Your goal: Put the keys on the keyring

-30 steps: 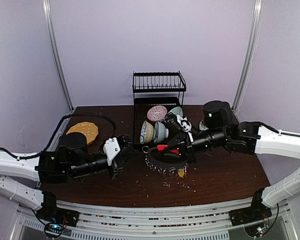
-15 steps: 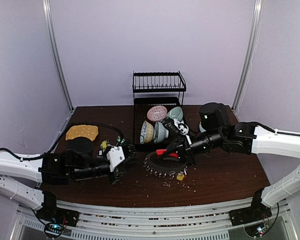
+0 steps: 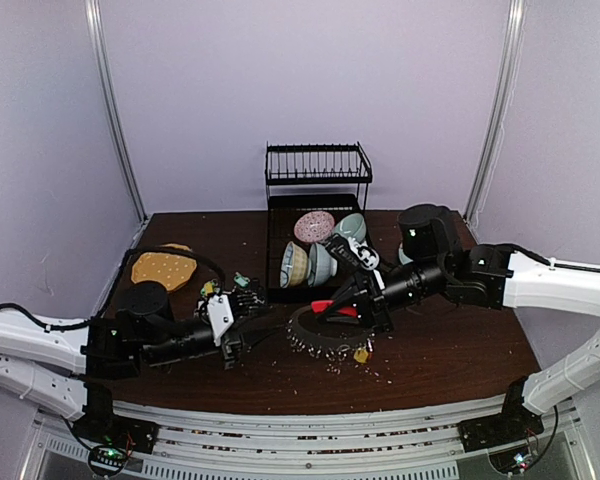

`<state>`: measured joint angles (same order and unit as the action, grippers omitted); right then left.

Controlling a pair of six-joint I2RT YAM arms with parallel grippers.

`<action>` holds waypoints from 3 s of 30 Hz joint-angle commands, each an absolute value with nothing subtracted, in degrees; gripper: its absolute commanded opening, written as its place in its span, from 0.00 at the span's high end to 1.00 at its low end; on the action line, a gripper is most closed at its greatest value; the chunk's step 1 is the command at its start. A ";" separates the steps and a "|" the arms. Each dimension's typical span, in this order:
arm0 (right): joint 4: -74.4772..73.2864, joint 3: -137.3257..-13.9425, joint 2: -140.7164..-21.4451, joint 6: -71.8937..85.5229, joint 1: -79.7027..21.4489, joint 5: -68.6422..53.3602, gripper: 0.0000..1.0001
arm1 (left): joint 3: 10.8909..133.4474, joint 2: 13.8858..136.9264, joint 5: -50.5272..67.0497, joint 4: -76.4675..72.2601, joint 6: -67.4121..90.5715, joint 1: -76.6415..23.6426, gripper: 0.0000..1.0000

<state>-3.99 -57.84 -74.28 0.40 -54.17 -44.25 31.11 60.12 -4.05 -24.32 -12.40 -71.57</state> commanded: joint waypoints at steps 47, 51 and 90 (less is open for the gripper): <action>-0.46 -57.26 -72.09 1.93 -54.12 -37.46 1.00 | 34.33 62.64 -7.15 -29.95 -3.77 -71.72 0.63; -0.48 -57.19 -72.03 1.78 -54.00 -37.57 1.00 | 35.87 62.56 -9.04 -26.66 -3.00 -71.72 0.67; -0.81 -57.61 -72.10 1.06 -54.03 -42.22 1.00 | 33.40 65.28 -10.80 -30.17 -15.98 -71.72 0.77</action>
<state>-1.98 -57.47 -73.49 1.45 -54.11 -40.49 33.10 64.01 -12.01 -25.71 -14.55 -71.64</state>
